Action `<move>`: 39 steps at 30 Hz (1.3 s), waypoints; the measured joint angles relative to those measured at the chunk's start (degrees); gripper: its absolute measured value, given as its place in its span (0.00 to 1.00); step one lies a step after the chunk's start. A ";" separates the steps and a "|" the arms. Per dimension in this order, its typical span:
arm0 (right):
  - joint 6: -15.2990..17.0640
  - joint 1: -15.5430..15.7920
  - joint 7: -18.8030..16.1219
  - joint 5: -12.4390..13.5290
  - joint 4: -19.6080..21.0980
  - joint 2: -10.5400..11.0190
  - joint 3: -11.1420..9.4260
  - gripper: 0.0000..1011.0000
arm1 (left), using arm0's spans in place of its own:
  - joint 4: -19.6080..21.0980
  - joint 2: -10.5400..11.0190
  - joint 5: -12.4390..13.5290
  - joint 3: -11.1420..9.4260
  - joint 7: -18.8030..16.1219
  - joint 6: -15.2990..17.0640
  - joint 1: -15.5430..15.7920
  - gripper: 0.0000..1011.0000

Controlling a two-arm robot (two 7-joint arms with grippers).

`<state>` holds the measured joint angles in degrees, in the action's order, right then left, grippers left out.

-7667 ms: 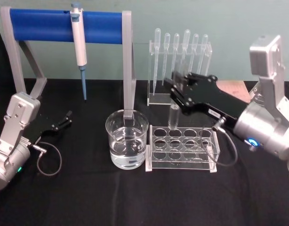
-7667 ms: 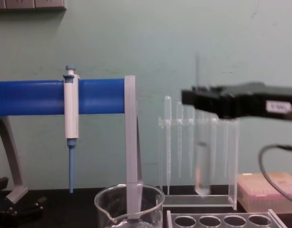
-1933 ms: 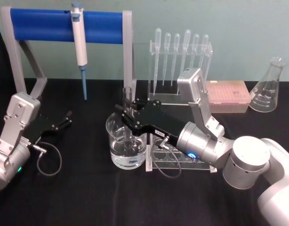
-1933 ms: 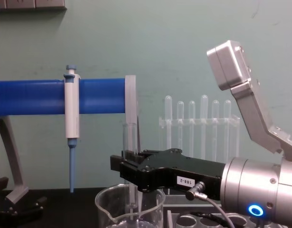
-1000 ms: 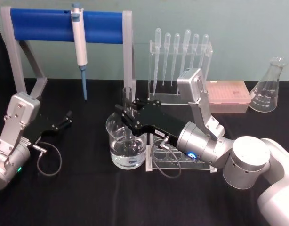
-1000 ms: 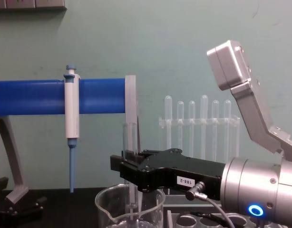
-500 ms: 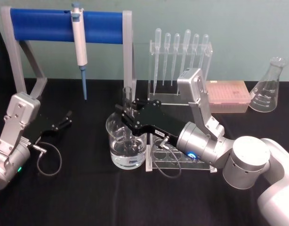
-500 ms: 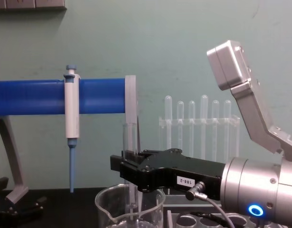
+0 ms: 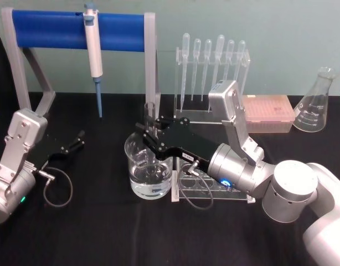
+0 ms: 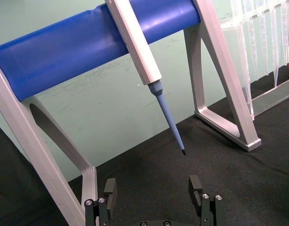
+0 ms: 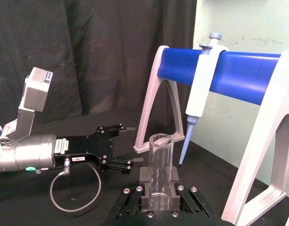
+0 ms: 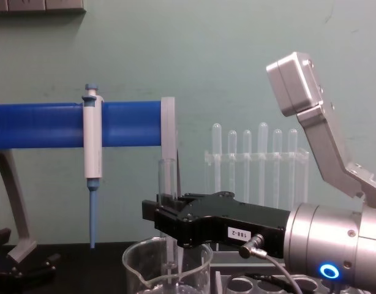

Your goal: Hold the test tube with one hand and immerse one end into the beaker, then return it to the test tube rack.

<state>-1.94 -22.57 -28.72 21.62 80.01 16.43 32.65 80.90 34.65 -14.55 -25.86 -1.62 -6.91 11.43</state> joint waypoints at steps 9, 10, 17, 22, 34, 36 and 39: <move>0.00 0.00 0.00 0.00 0.00 0.00 0.00 0.24 | 0.00 0.00 0.00 0.00 0.00 0.00 0.00 0.99; 0.00 0.00 0.00 0.00 0.00 0.00 0.00 0.24 | 0.00 0.00 0.00 0.00 0.00 0.00 0.00 0.99; 0.00 0.00 0.00 0.00 0.00 0.00 0.00 0.24 | 0.00 0.00 0.00 0.00 0.00 0.00 0.00 0.99; 0.00 0.00 0.00 0.00 0.00 0.00 0.00 0.24 | 0.00 0.00 0.00 0.00 0.00 0.00 0.00 0.99; 0.00 0.00 0.00 0.00 0.00 0.00 0.00 0.24 | 0.00 0.00 0.00 0.00 0.00 0.00 0.00 0.99; 0.00 0.00 0.00 0.00 0.00 0.00 0.00 0.24 | 0.00 0.00 0.00 0.00 0.00 0.00 0.00 0.99; 0.00 0.00 0.00 0.00 0.00 0.00 0.00 0.24 | 0.00 0.00 0.00 0.00 0.00 0.00 0.00 0.99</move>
<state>-1.95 -22.57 -28.72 21.63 80.01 16.43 32.65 80.90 34.65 -14.55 -25.86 -1.62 -6.91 11.43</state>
